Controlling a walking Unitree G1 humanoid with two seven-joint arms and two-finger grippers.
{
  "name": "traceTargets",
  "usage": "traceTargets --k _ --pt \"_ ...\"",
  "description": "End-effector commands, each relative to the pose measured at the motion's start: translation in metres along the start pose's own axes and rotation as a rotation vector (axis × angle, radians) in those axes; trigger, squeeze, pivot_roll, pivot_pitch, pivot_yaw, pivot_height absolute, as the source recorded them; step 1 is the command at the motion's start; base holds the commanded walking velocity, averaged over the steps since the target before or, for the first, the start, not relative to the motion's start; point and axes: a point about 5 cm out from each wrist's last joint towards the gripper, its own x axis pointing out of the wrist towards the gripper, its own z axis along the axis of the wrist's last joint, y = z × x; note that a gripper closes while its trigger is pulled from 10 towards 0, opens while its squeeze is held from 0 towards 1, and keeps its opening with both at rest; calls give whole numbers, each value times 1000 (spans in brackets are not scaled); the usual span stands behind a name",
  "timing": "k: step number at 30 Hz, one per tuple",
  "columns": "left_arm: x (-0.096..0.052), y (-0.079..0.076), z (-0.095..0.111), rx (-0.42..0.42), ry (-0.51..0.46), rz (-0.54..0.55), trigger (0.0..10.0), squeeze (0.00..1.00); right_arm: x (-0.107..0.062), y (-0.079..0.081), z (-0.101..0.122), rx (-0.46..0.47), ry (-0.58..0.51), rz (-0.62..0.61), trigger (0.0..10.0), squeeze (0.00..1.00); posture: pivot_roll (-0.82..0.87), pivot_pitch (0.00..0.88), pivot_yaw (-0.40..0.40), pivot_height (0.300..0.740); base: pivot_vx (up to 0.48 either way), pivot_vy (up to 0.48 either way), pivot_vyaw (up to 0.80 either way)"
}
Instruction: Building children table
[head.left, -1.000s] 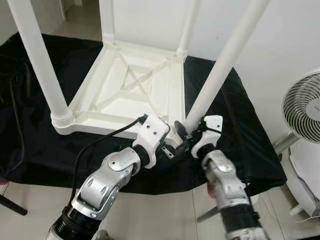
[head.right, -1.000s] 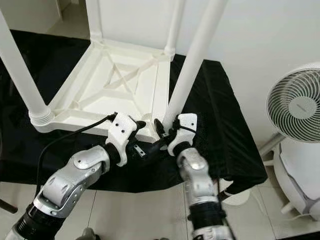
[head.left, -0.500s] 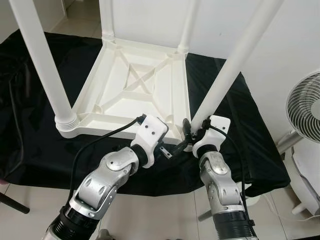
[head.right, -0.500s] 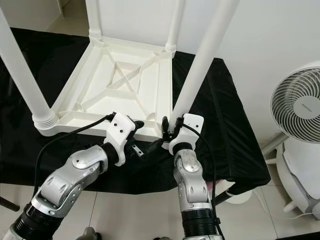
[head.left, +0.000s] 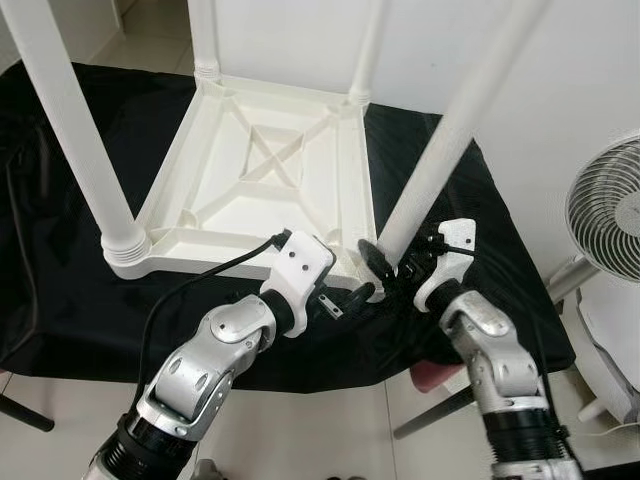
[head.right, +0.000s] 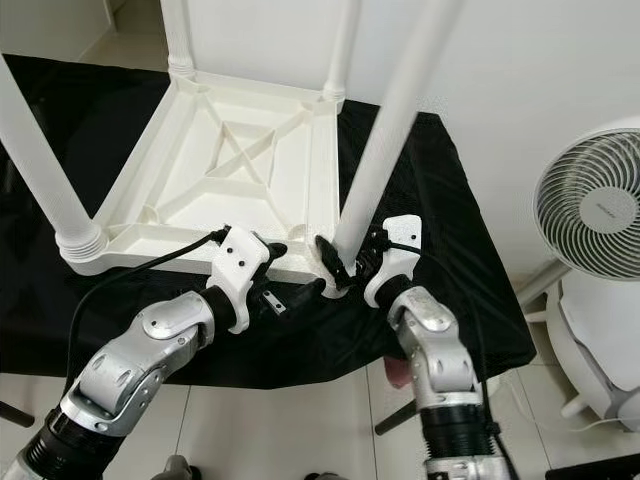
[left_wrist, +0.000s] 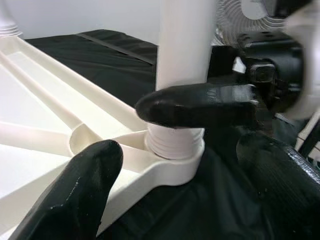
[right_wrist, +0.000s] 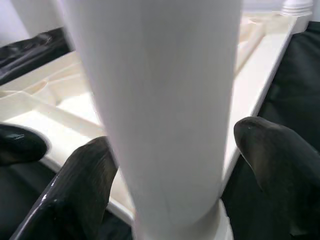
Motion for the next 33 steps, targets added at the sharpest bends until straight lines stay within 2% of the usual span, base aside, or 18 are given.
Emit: traceTargets --k 1,4,7,8,9,12,13,25,26,27,28,31,33 --pt "-2 -11 -3 -7 20 -126 10000 0 1 -1 -4 -18 21 79 10000 0 44 119 -112 740 0 0 0" --pt "-4 -14 -6 -1 34 -145 10000 0 4 -2 -11 -26 60 186 10000 0 61 108 -115 740 0 0 0" --pt "-5 -13 -6 1 36 -143 10000 0 5 -2 -15 -40 75 217 10000 0 61 108 -115 740 0 0 0" --pt "-5 -13 -5 1 35 -141 10000 0 6 -4 -17 -46 84 224 9490 0 68 102 -118 740 0 0 0" --pt "-6 -13 -5 2 34 -139 10000 0 7 -5 -19 -44 91 231 2078 0 77 96 -121 740 0 0 0" --pt "-6 -13 -5 3 34 -136 10000 0 8 -7 -21 -37 99 242 2078 0 77 96 -121 740 0 0 0" --pt "-6 -13 -4 2 33 -136 10000 0 8 -7 -22 -36 106 248 0 0 81 94 -125 740 0 0 0" --pt "-9 -14 -7 -9 45 -135 10000 0 6 -4 -31 7 100 224 0 0 77 102 -126 740 0 0 0" --pt "-10 -14 -7 -10 47 -134 10000 0 5 -3 -32 11 98 208 6784 0 77 102 -126 740 0 0 0" --pt "-10 -14 -7 -10 47 -134 10000 0 5 -3 -32 11 98 208 6784 0 77 102 -126 740 0 0 0" --pt "-10 -14 -8 -12 48 -133 10000 0 5 -3 -32 14 98 173 10000 0 77 102 -126 740 0 0 0" --pt "-10 -14 -8 -13 50 -134 10000 0 5 -3 -33 19 98 103 10000 0 73 107 -125 740 0 0 0" --pt "-10 -14 -8 -16 52 -135 10000 0 5 -3 -33 13 86 -8 10000 0 68 115 -123 740 0 0 0"
